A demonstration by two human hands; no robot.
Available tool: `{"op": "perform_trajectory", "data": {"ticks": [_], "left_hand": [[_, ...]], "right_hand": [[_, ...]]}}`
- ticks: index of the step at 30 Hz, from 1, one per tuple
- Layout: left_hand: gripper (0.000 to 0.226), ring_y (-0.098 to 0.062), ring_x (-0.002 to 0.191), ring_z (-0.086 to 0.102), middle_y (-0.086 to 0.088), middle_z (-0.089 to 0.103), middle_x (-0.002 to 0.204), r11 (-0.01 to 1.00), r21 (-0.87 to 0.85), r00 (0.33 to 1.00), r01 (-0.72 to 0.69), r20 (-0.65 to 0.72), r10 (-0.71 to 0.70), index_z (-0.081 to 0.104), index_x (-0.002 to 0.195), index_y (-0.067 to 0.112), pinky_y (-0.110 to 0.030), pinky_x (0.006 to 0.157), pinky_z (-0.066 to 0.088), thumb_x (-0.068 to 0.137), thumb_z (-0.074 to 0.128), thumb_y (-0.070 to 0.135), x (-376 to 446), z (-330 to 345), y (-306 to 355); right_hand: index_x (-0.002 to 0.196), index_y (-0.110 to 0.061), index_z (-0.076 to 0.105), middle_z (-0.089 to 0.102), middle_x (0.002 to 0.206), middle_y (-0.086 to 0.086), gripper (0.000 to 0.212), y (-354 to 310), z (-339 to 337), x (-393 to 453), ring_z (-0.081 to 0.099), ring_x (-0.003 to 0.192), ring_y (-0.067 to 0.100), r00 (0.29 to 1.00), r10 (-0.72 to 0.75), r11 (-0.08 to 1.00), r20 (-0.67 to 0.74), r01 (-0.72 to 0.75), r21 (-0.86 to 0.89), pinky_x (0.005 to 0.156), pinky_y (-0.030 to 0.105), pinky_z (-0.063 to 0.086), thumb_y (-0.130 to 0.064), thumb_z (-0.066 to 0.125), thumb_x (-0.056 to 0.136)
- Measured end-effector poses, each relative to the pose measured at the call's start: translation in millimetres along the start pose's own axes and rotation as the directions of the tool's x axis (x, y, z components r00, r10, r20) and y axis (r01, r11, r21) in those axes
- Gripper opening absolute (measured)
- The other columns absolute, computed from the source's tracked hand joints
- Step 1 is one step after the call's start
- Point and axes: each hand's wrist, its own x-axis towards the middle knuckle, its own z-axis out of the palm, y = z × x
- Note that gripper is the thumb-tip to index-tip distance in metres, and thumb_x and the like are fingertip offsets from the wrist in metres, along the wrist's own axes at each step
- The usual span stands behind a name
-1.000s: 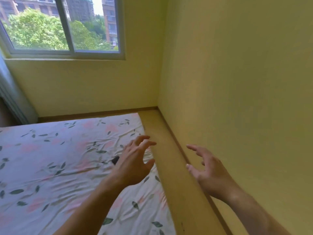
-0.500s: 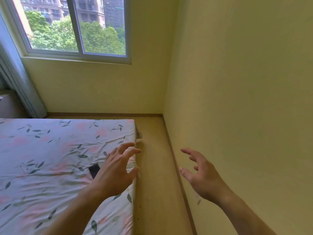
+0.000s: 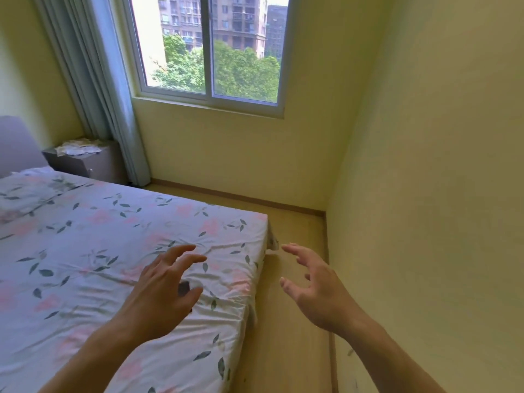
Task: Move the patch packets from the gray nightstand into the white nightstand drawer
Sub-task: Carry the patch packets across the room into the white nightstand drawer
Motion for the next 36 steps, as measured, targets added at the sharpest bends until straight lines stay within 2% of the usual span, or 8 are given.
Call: {"op": "perform_trajectory", "data": {"ticks": [5, 16, 20, 28, 36], "left_hand": [[0.054, -0.013, 0.141, 0.04, 0.017, 0.033, 0.156, 1.0, -0.01, 1.0, 0.02, -0.021, -0.021, 0.05, 0.137, 0.044, -0.039, 0.115, 0.034, 0.088, 0.073, 0.041, 107.7, 18.5, -2.1], [0.051, -0.005, 0.14, 0.034, 0.024, 0.029, 0.155, 0.988, -0.053, 0.989, -0.147, -0.043, 0.144, 0.048, 0.138, 0.045, -0.028, 0.116, 0.028, 0.091, 0.067, 0.045, 371.9, 59.0, 55.2], [0.051, -0.006, 0.141, 0.033, 0.023, 0.029, 0.155, 0.987, -0.032, 0.987, -0.156, -0.039, 0.155, 0.048, 0.138, 0.044, -0.028, 0.116, 0.028, 0.091, 0.067, 0.044, 459.3, 85.3, 63.4], [0.051, -0.008, 0.141, 0.034, 0.023, 0.029, 0.155, 1.0, 0.017, 0.998, 0.0, -0.056, 0.001, 0.047, 0.138, 0.045, -0.032, 0.116, 0.031, 0.091, 0.067, 0.045, 618.8, 117.5, 56.5], [0.049, -0.008, 0.138, 0.039, 0.023, 0.034, 0.153, 0.959, 0.029, 0.943, 0.281, -0.195, -0.271, 0.049, 0.135, 0.047, -0.034, 0.114, 0.032, 0.09, 0.069, 0.044, 707.9, 119.5, 17.7]], "right_hand": [[0.144, -0.05, 0.039, 0.035, 0.142, -0.035, 0.062, 33.0, -34.2, 104.4, 0.036, 0.134, -0.008, 1.0, -0.013, 1.0, -0.001, 0.013, -0.004, 0.119, 0.033, 0.037, -0.032, 0.07, 0.094], [0.147, -0.048, 0.039, 0.034, 0.154, -0.029, 0.062, 107.8, -108.8, 315.9, 0.036, 0.142, -0.002, 0.999, 0.0, 1.0, -0.037, 0.0, -0.005, 0.121, 0.037, 0.037, -0.037, 0.069, 0.094], [0.148, -0.045, 0.041, 0.036, 0.155, -0.026, 0.061, 145.5, -131.7, 397.7, 0.038, 0.141, 0.002, 0.999, -0.01, 1.0, -0.041, 0.011, 0.023, 0.119, 0.036, 0.039, -0.035, 0.07, 0.094], [0.145, -0.047, 0.043, 0.035, 0.154, -0.028, 0.059, 223.5, -187.6, 577.6, 0.037, 0.142, 0.001, 0.997, -0.065, 0.995, 0.052, 0.061, 0.074, 0.12, 0.038, 0.037, -0.036, 0.069, 0.094], [0.147, -0.045, 0.041, 0.038, 0.151, -0.03, 0.059, 229.2, -199.3, 759.7, 0.036, 0.141, -0.003, 0.948, -0.219, 0.975, 0.233, 0.202, 0.095, 0.12, 0.039, 0.038, -0.033, 0.068, 0.095]]}}
